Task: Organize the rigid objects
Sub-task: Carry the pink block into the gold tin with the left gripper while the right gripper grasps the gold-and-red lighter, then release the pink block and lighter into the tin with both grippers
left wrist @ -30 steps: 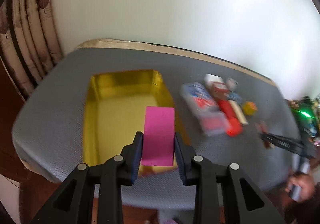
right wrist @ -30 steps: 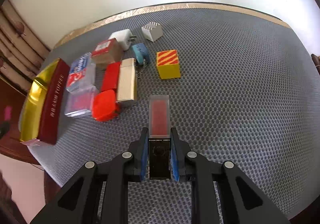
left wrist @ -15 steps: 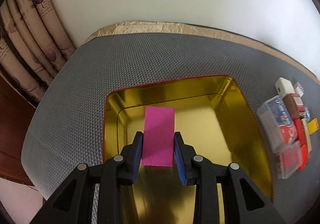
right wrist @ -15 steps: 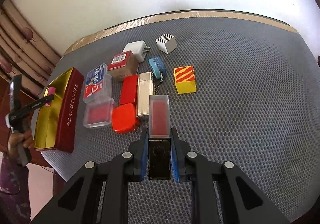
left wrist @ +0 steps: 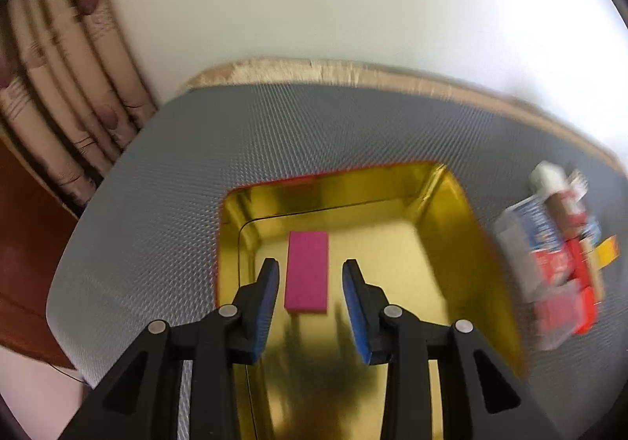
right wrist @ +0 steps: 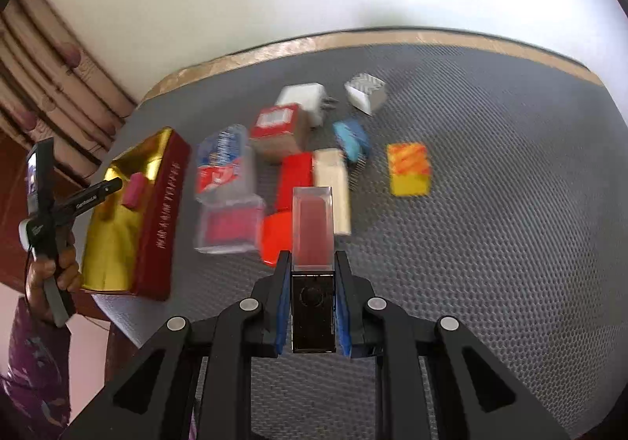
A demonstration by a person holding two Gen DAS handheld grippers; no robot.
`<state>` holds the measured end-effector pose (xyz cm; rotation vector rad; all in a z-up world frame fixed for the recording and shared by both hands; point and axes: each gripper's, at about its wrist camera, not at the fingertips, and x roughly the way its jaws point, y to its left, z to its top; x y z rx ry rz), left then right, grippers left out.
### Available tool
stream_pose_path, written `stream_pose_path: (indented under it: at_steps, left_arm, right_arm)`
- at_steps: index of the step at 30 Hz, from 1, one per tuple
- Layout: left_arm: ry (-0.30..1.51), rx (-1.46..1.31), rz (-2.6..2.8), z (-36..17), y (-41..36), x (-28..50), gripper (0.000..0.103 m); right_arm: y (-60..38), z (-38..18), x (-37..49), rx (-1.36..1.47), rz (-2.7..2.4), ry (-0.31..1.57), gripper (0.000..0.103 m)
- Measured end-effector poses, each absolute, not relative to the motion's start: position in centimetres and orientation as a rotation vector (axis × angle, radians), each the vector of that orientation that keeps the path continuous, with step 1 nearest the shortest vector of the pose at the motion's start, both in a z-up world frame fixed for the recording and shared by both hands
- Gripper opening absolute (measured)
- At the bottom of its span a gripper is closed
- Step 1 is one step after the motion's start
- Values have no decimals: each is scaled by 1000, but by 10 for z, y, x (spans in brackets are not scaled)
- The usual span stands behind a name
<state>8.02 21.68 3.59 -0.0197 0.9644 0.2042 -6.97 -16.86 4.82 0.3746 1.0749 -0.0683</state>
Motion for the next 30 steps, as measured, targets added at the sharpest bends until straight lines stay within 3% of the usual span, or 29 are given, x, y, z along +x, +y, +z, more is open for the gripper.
stream_pose_path:
  at_steps: [6,14,20,30]
  left_arm:
    - [913,-189,360,73,218,-15,54]
    - [863,-375,442,55,227,-110,54]
    - [782,-261,529,59,224,-112,54]
    - [827,-232,498,46,225,-105,54]
  right_arm:
    - [-113,87,-32,339,85,1026,18]
    - [-5,86,48,271,291,1072,18]
    - [49,36,103,210,300,1176,18]
    - [62,-9,143,161,250,1243,19]
